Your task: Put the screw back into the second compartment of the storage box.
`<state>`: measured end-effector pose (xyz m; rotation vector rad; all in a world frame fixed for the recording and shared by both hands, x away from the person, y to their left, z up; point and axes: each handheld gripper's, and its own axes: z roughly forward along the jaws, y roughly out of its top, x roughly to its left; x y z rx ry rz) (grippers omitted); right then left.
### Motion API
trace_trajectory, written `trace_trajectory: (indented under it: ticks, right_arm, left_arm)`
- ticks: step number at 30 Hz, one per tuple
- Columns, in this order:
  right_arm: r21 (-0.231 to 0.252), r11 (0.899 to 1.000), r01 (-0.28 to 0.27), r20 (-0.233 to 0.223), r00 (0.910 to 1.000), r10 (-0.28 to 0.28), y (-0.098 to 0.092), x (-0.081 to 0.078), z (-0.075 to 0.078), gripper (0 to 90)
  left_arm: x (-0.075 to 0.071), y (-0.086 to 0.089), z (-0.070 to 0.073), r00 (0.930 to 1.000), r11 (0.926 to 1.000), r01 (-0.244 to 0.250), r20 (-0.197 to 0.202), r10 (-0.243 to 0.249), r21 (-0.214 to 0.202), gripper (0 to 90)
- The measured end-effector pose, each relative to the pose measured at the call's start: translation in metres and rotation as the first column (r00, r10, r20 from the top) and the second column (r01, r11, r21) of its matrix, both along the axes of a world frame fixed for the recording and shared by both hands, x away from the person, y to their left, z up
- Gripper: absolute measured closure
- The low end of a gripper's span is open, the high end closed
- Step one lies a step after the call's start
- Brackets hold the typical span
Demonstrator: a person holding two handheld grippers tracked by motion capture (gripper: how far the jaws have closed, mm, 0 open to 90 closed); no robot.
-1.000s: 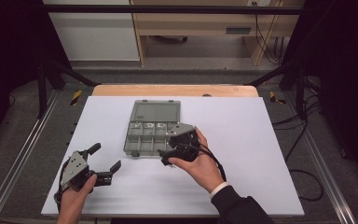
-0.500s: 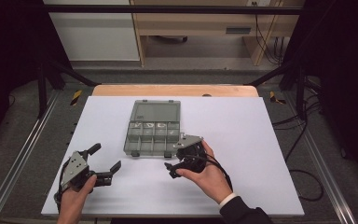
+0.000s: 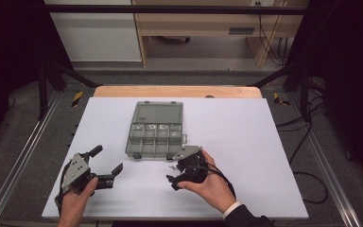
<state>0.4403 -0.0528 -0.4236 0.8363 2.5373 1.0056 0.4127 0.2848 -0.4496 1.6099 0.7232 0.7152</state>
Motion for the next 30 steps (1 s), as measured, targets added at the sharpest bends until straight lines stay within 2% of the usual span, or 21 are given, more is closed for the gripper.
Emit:
trace_trajectory:
  ticks: [2, 3, 7, 10, 11, 13, 15, 16, 19, 20, 21, 24, 25, 27, 30]
  right_arm:
    - [-0.014, 1.000, -0.009, -0.013, 0.9999, 0.009, 0.002, -0.001, -0.003, 11.5]
    - [-0.020, 1.000, -0.021, -0.032, 0.9993, 0.021, 0.005, -0.001, -0.006, 15.9]
    - [-0.043, 0.998, -0.042, -0.063, 0.9972, 0.039, 0.009, 0.001, -0.012, 23.0]
    - [-0.043, 0.998, -0.047, -0.073, 0.9964, 0.043, 0.010, 0.002, -0.013, 26.2]
    - [-0.062, 0.997, -0.054, -0.092, 0.9946, 0.048, 0.012, 0.002, -0.014, 28.0]
    - [-0.063, 0.996, -0.058, -0.097, 0.9940, 0.052, 0.013, 0.003, -0.014, 30.1]
    - [-0.070, 0.993, -0.090, -0.131, 0.9881, 0.081, 0.014, 0.004, -0.015, 34.3]
    - [-0.080, 0.992, -0.098, -0.132, 0.9874, 0.087, 0.014, 0.004, -0.015, 35.1]
    - [-0.102, 0.991, -0.092, -0.146, 0.9863, 0.076, 0.015, 0.007, -0.016, 41.9]
    - [-0.102, 0.991, -0.092, -0.146, 0.9863, 0.076, 0.015, 0.007, -0.016, 41.9]
    - [-0.102, 0.991, -0.089, -0.145, 0.9867, 0.074, 0.016, 0.009, -0.017, 47.3]
    - [-0.100, 0.992, -0.081, -0.146, 0.9870, 0.066, 0.016, 0.011, -0.017, 51.6]
    - [-0.106, 0.992, -0.068, -0.144, 0.9882, 0.052, 0.015, 0.014, -0.017, 58.0]
    - [-0.103, 0.993, -0.053, -0.161, 0.9862, 0.036, 0.015, 0.017, -0.016, 61.3]
    - [-0.102, 0.994, -0.037, -0.158, 0.9872, 0.020, 0.014, 0.021, -0.017, 65.0]
  left_arm:
    - [0.000, 0.000, 0.000, 1.0000, 1.0000, -0.002, 0.001, 0.002, 0.001, 1.2]
    - [0.000, 0.001, 0.000, 1.0000, 1.0000, -0.004, -0.001, 0.004, -0.002, 1.1]
    - [0.000, 0.001, 0.000, 1.0000, 1.0000, -0.002, 0.000, 0.002, -0.001, 1.1]
    - [0.000, 0.000, 0.000, 1.0000, 1.0000, -0.001, 0.001, 0.001, 0.000, 1.1]
    - [0.000, 0.000, 0.000, 1.0000, 1.0000, 0.000, 0.001, 0.000, 0.001, 1.1]
    - [0.000, 0.000, 0.000, 1.0000, 1.0000, 0.002, 0.000, -0.002, 0.001, 1.1]
    - [0.000, -0.001, 0.000, 1.0000, 1.0000, 0.003, -0.001, -0.003, 0.003, 1.2]
    - [0.000, -0.001, 0.000, 1.0000, 1.0000, 0.004, -0.001, -0.004, 0.004, 1.2]
    - [0.000, -0.001, 0.000, 1.0000, 1.0000, 0.005, -0.001, -0.005, 0.003, 1.2]
    - [0.000, -0.001, 0.000, 1.0000, 1.0000, 0.005, -0.001, -0.005, 0.003, 1.2]
    - [0.000, -0.001, 0.000, 1.0000, 1.0000, 0.005, 0.000, -0.005, 0.004, 1.2]
    - [0.000, -0.001, 0.000, 1.0000, 1.0000, 0.007, 0.000, -0.007, 0.005, 1.2]
    - [0.000, -0.001, 0.000, 1.0000, 0.9999, 0.008, 0.000, -0.008, 0.006, 1.2]
    - [0.000, -0.001, 0.000, 1.0000, 0.9999, 0.009, -0.001, -0.009, 0.007, 1.1]
    - [0.000, -0.002, 0.000, 1.0000, 0.9999, 0.010, 0.001, -0.010, 0.008, 1.2]
